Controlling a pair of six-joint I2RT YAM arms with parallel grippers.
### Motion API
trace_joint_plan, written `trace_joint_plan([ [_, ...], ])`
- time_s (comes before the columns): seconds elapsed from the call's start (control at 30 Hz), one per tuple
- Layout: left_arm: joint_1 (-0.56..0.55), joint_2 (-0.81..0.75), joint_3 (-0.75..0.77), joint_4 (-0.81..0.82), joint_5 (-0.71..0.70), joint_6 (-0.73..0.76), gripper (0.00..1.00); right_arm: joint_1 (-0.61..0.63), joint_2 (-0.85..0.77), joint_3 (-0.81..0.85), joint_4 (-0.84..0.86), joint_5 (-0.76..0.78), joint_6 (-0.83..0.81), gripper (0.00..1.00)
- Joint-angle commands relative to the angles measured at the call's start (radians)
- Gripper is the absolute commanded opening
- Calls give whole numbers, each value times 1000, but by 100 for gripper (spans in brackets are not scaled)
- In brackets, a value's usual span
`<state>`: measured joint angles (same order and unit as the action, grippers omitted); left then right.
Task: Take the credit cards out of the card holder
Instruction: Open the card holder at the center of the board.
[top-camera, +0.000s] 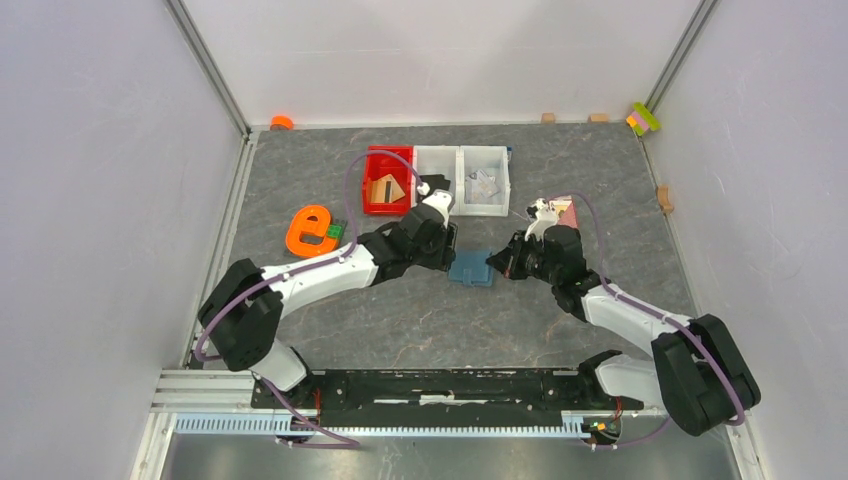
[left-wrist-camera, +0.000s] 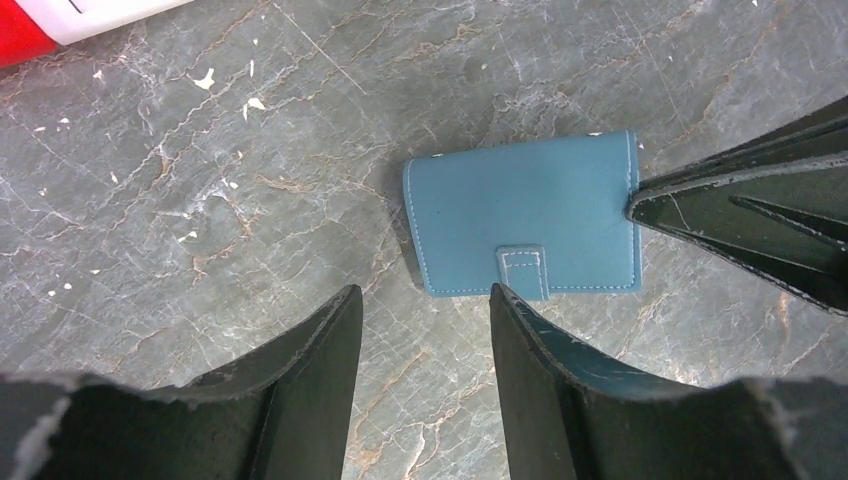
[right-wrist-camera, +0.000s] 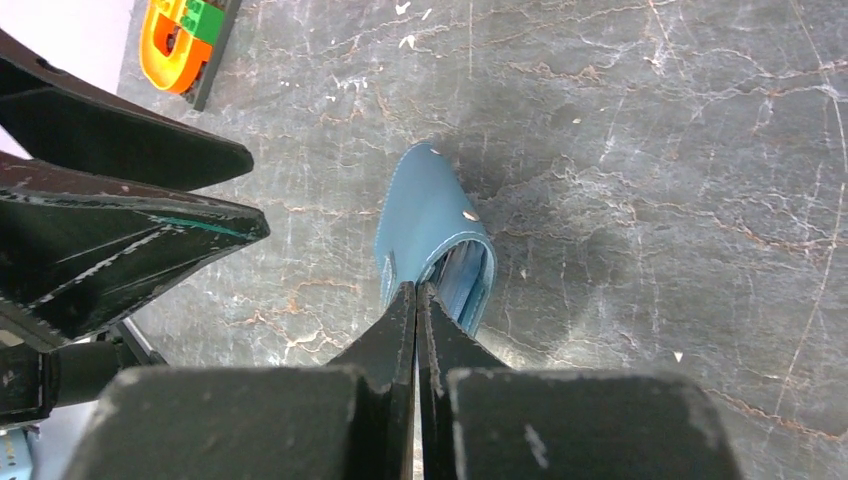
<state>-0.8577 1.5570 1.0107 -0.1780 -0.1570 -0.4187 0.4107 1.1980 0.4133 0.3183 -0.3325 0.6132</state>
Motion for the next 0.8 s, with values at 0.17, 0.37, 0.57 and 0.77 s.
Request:
trace_joint_plan([
  [0.17,-158,-49,-41,141,-106,303,67,2,-55,29,1,42,-10,1],
  [0.37,-219,-81,-173,368,-84,485,69,2,-90,39,-26,23,-2,2],
  [0.57,-300,22,-117,367,-174,567,69,1,-71,40,-17,-8,12,2],
  [0.77,-330,119,-29,281,-217,593,70,2,-71,70,-133,127,-19,14],
])
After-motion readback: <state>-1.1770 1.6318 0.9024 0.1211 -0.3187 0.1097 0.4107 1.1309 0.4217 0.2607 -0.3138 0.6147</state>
